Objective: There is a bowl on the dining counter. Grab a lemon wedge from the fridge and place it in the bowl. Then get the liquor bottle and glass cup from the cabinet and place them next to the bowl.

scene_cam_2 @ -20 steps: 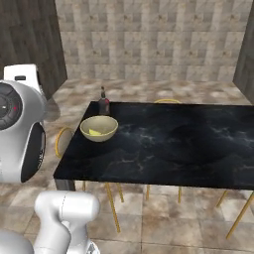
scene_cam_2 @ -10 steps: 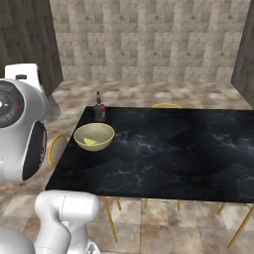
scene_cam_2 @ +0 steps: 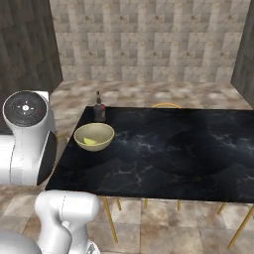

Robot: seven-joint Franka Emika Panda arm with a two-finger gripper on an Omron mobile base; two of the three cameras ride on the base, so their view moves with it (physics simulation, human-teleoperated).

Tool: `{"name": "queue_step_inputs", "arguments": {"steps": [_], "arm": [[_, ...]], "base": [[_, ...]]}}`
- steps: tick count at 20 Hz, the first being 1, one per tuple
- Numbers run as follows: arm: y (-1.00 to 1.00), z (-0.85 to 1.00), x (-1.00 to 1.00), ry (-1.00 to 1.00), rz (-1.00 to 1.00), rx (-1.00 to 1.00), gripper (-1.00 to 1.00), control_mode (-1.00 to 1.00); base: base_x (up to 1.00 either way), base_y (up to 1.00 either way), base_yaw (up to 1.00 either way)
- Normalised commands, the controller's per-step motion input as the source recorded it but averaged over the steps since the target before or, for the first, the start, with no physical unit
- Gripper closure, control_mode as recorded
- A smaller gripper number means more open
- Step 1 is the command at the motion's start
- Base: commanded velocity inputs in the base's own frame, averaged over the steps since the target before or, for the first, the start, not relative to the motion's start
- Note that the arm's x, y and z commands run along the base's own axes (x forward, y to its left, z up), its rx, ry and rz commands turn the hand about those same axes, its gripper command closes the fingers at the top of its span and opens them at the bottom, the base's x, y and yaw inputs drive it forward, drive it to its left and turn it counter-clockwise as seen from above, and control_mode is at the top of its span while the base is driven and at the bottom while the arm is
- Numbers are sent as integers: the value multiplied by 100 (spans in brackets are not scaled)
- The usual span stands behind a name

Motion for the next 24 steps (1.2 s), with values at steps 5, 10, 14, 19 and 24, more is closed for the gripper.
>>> {"name": "queue_step_inputs", "arguments": {"steps": [5, 10, 14, 19, 24], "arm": [[0, -71, 19, 28, 32, -1, 100, -100], [0, -35, 27, 12, 38, -2, 100, -100], [0, -15, 27, 1, 34, -7, 100, -100], [0, -20, 11, -2, 29, -4, 100, -100], [0, -24, 11, -2, 6, -5, 100, -100]], "base": [[0, 0, 0], [0, 0, 0], [0, 0, 0], [0, 0, 0], [0, 0, 0]]}}
